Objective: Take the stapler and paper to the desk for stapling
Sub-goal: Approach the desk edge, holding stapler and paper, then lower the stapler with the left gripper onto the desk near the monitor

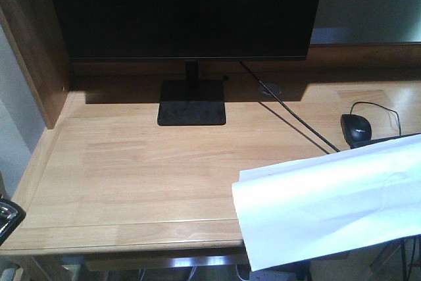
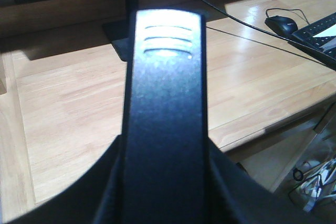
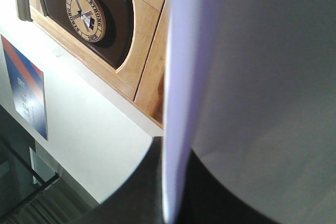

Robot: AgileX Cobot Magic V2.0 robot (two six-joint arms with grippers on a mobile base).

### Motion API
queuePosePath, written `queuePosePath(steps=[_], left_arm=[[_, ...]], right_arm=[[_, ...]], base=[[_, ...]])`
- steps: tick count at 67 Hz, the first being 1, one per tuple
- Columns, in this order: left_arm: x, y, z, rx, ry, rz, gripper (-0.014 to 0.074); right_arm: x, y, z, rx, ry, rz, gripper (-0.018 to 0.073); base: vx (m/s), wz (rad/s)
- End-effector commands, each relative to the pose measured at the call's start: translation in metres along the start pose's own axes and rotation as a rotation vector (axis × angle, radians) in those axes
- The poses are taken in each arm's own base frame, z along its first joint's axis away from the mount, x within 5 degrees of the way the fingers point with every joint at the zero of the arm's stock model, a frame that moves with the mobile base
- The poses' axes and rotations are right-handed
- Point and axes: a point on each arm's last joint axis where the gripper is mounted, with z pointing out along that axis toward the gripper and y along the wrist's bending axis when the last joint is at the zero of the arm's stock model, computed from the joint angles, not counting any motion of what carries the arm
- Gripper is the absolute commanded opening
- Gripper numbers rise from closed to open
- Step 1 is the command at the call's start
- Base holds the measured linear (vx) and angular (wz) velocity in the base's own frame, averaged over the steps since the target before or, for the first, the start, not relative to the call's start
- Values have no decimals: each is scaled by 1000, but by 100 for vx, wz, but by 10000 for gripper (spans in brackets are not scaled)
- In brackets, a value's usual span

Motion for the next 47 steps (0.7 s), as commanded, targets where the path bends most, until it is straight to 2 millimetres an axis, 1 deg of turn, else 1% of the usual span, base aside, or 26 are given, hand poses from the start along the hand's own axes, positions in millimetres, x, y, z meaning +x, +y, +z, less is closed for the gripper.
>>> queuePosePath(steps=[1, 6, 13, 18, 22, 30, 33, 42, 47], left_arm=[[-25, -4, -6, 35, -169, -22, -7], [-36, -5, -7, 40, -178, -26, -7], [-61, -9, -6, 49, -167, -10, -7], [-80, -13, -1, 70, -152, 33, -7], [-96, -18, 7, 100, -135, 64, -7], [-121, -27, 29, 154, -100, 157, -7], [-128, -31, 42, 175, -73, 181, -7], [-143, -37, 75, 211, -19, 259, -7], [-147, -38, 96, 213, 12, 289, -7]], right_arm=[[-5, 12, 4, -77, -18, -4, -6], [-5, 12, 4, -77, -18, -4, -6], [-5, 12, 4, -77, -18, -4, -6], [-5, 12, 4, -77, -18, -4, -6], [-5, 12, 4, -77, -18, -4, -6], [-5, 12, 4, -77, -18, -4, -6], [-5, 12, 4, -77, -18, -4, -6], [-5, 12, 4, -77, -18, -4, -6], [-5, 12, 4, -77, -18, -4, -6]], base=[[0, 0], [0, 0], [0, 0], [0, 0], [0, 0], [0, 0], [0, 0], [0, 0], [0, 0]])
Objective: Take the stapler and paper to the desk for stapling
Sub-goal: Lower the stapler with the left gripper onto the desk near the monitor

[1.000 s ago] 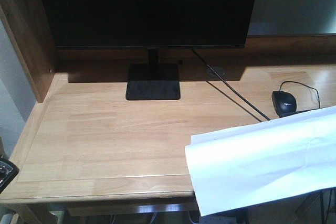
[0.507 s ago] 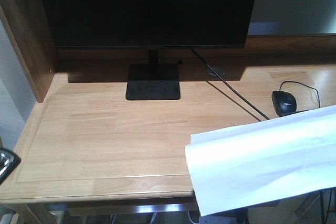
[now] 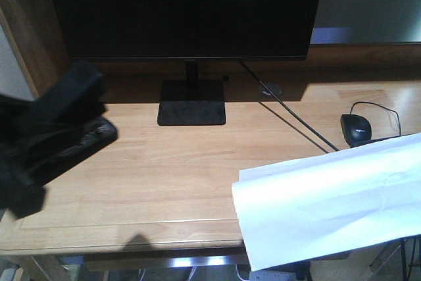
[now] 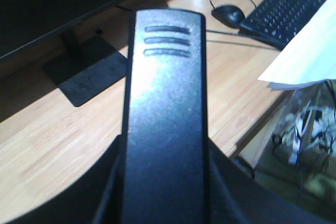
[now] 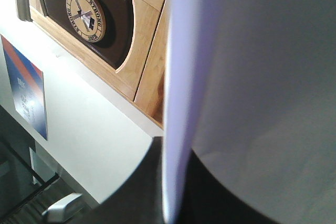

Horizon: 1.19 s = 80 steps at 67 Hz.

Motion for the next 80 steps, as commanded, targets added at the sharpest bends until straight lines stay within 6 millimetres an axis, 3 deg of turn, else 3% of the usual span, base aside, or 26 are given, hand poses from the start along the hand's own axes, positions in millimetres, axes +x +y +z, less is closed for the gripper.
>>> queuePosePath(steps=[1, 21, 35, 54, 71, 80], left_arm=[[-28, 6, 16, -13, -103, 43, -7], [-29, 17, 96, 102, 13, 108, -7], [-18, 42, 139, 176, 14, 74, -7], [10, 86, 172, 328, -2, 57, -7], [18, 123, 192, 479, -1, 60, -7], [23, 138, 204, 495, -22, 149, -7]], right_arm=[[-5, 12, 4, -77, -18, -4, -6], [-5, 12, 4, -77, -18, -4, -6], [-5, 12, 4, -77, -18, -4, -6], [-5, 12, 4, -77, -18, -4, -6], [-5, 12, 4, -77, -18, -4, -6], [-5, 12, 4, -77, -18, -4, -6]], base=[[0, 0], [0, 0], [0, 0], [0, 0], [0, 0], [0, 0]])
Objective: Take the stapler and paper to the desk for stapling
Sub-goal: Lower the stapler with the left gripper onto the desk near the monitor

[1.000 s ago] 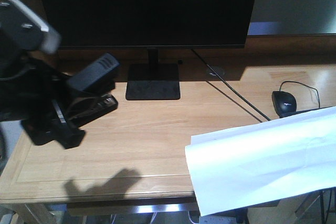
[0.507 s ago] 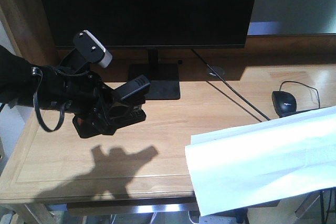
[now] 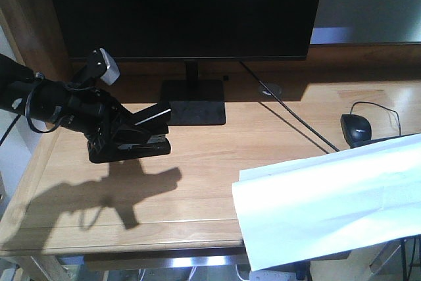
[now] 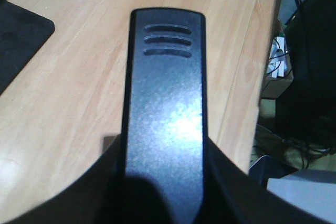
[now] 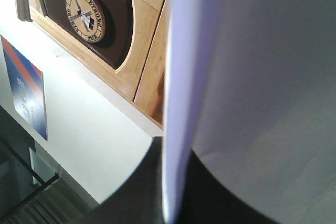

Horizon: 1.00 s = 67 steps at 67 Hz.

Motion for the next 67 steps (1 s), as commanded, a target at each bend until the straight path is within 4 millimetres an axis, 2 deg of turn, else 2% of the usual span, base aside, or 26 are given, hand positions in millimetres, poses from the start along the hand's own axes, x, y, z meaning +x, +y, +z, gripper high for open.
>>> queuePosePath(steps=[1, 8, 26, 43, 55, 67], left_arm=[[-24, 2, -14, -5, -116, 90, -7], [-20, 12, -10, -37, -113, 174, -7], [-8, 26, -2, -75, -94, 250, -7], [18, 43, 5, -46, -75, 258, -7], [37, 52, 22, -9, -71, 314, -7], [55, 60, 41, 15, -84, 236, -6]], right_arm=[[-5, 12, 4, -77, -18, -4, -6], [-5, 12, 4, -77, -18, -4, -6], [-5, 12, 4, -77, -18, -4, -6], [-5, 12, 4, -77, -18, -4, -6], [-5, 12, 4, -77, -18, -4, -6], [-5, 12, 4, -77, -18, -4, -6]], base=[[0, 0], [0, 0], [0, 0], [0, 0], [0, 0], [0, 0]])
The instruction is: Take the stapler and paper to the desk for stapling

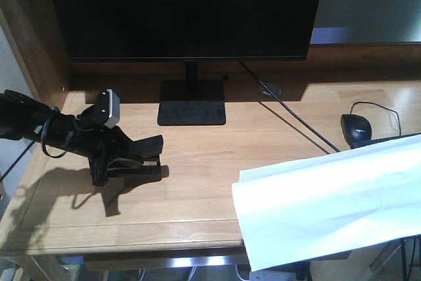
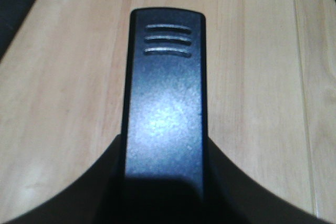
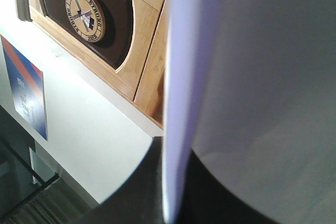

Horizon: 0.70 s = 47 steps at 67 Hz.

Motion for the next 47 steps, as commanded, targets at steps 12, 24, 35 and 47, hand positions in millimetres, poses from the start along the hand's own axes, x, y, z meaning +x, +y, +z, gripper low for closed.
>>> queuePosePath(steps=[12, 24, 35, 47], left_arm=[[-19, 7, -4, -30, -125, -22, 0], [-14, 8, 1, -27, -131, -46, 48], [-12, 9, 2, -31, -123, -51, 161], [-10, 12, 2, -64, -102, -51, 341]], right_arm=[[-5, 12, 4, -77, -18, -4, -6], [-5, 12, 4, -77, -18, -4, -6], [-5, 12, 4, -77, -18, -4, -6], [-5, 12, 4, -77, -18, -4, -6]], base=[[0, 0], [0, 0], [0, 0], [0, 0]])
